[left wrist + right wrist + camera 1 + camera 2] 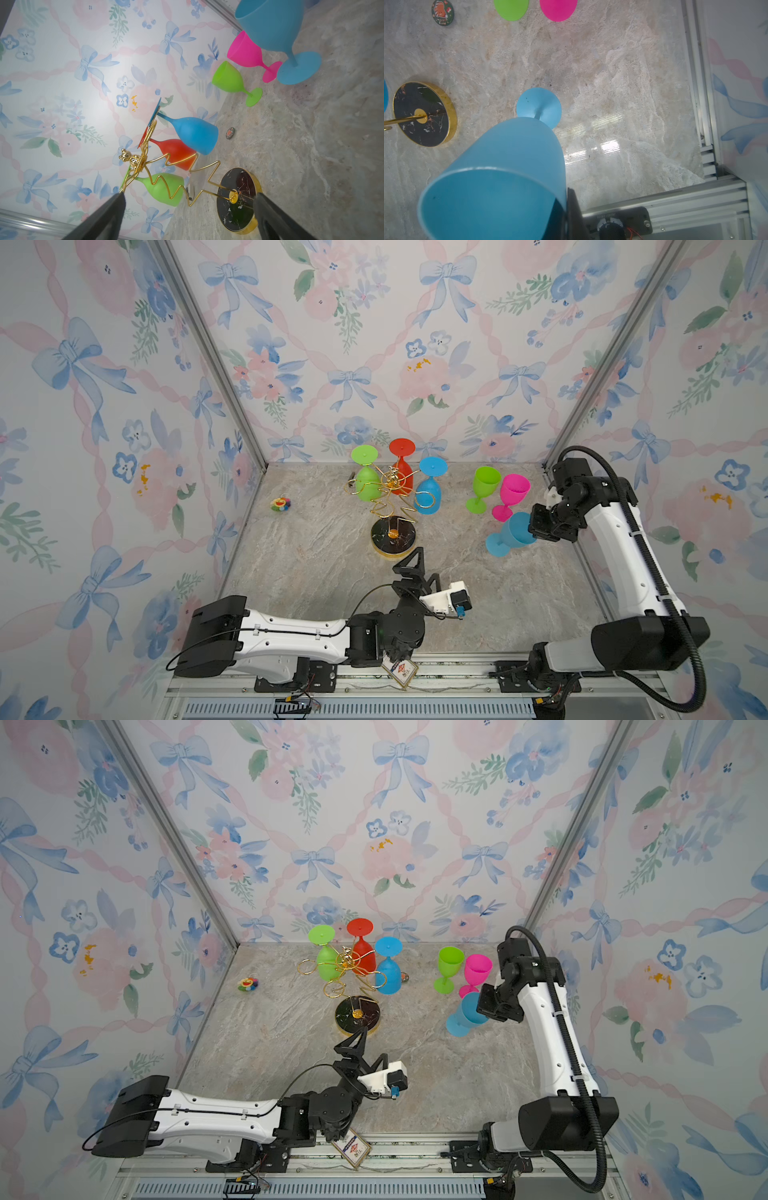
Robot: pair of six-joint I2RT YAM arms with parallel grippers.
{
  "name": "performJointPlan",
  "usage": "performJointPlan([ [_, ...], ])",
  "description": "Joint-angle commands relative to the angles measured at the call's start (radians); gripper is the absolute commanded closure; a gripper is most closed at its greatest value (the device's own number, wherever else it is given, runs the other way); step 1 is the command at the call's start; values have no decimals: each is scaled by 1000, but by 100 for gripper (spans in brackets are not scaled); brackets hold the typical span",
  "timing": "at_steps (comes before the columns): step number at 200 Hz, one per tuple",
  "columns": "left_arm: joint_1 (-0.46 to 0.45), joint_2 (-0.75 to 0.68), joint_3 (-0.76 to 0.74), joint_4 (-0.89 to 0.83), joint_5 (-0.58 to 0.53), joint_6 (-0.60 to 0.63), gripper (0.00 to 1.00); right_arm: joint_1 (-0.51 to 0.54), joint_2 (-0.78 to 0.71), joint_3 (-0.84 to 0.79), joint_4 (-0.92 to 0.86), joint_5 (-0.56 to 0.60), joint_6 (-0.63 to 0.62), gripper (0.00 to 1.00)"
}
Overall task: Take the wine glass off the wine glass rack
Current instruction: 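Carry the blue glass toward the magenta glass with right gripper while left arm withdraws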
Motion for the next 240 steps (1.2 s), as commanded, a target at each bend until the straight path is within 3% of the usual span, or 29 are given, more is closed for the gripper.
performJointPlan([
  [1, -3, -59, 36, -165, -51, -234, 2, -31, -14, 26, -18, 68, 68, 100],
  [43, -2, -151, 79, -296, -51, -380, 2, -60, -58, 21, -35, 291, 405, 100],
  [72, -1, -185, 125, -359, -54, -421, 2, -141, -9, 40, -81, 288, 554, 100],
  [102, -1, -192, 170, -392, -41, -440, 2, -248, 21, 16, -40, 185, 678, 100],
  [132, 7, -180, 193, -393, -49, -430, 2, -339, 85, 22, 12, 10, 715, 100],
  [166, 17, -164, 207, -393, -37, -433, 2, -353, 179, 26, 91, -115, 726, 100],
  [195, 19, -156, 211, -393, -43, -435, 2, -323, 294, 135, 32, -49, 695, 100],
  [240, 24, -183, 208, -393, -35, -450, 2, -304, 339, 216, 43, 7, 731, 100],
])
